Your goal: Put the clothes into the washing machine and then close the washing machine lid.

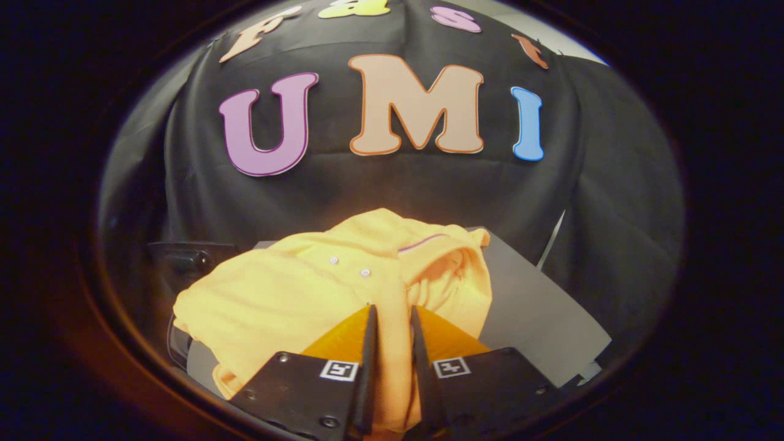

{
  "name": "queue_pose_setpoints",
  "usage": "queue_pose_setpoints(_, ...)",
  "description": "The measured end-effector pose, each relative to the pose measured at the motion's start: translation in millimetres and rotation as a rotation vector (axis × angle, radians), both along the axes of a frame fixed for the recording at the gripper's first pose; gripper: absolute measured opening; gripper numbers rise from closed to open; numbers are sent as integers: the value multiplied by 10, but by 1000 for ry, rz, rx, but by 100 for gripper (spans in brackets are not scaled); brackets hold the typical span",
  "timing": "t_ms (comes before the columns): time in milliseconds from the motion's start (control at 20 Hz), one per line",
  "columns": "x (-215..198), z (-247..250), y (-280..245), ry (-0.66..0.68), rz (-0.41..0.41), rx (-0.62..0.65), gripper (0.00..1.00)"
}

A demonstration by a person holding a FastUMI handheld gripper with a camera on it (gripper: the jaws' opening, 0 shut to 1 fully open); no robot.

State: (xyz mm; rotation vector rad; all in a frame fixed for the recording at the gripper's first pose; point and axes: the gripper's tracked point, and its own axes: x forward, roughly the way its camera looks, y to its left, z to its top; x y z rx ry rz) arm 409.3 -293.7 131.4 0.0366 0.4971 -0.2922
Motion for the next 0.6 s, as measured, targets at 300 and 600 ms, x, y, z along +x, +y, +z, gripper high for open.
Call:
queue_pose_setpoints(300,37,323,115,-106,-1,1,3)
queue_pose_setpoints(600,253,1034,843,-245,102,82,2)
